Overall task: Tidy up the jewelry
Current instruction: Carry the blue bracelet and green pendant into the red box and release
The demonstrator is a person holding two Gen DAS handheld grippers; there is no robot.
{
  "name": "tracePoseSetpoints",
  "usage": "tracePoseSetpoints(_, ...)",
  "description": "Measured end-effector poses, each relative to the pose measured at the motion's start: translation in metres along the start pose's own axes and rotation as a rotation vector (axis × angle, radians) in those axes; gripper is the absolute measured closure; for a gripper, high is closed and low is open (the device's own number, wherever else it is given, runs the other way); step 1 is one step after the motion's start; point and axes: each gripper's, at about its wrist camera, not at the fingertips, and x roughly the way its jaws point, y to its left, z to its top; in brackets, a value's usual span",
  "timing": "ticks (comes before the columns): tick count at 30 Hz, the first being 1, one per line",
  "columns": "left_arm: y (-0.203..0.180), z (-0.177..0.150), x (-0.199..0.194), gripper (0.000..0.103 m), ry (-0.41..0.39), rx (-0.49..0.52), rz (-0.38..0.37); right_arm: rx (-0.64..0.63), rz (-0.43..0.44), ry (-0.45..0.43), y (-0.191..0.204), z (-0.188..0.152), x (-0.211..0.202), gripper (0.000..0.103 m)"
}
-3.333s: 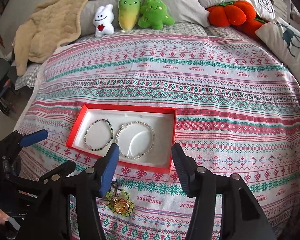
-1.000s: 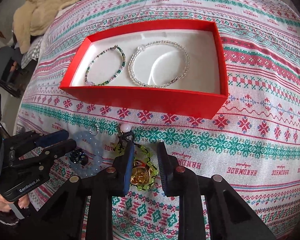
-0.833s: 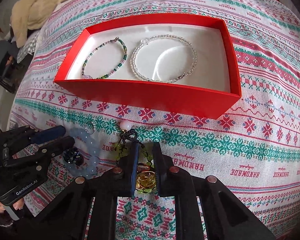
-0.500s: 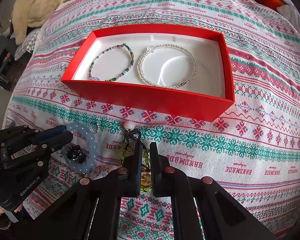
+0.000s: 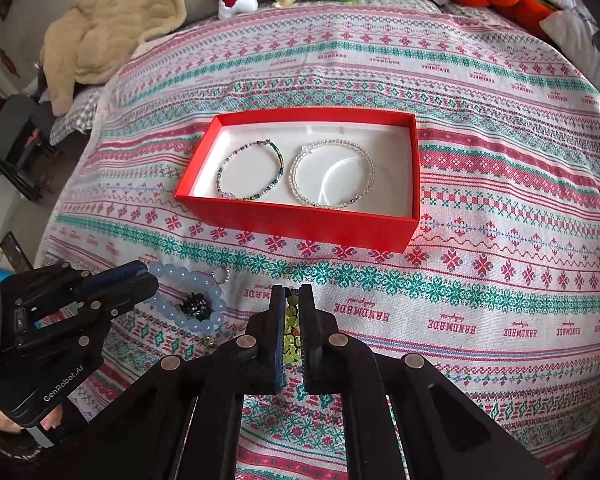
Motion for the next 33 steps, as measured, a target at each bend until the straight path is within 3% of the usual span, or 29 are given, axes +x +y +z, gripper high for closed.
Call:
tracePoseSetpoints(12,-0.012,0.015,-0.024,0.094,-0.067,0.008,-0.035,0.025,0.051,-0.074,0.001,0.008,-0.034,0.096)
tracePoseSetpoints(22,-0.022,0.049,-0.031,0.094,-0.141,-0.005,-0.083,0.067,0.061,-0.129,-0.011,0.026,-0.048,0.096)
tracePoseSetpoints(33,-0.009,0.091,0.006,0.094,-0.189,-0.104,-0.177,0.157,0.059,-0.207,-0.036,0.058,-0.052,0.096)
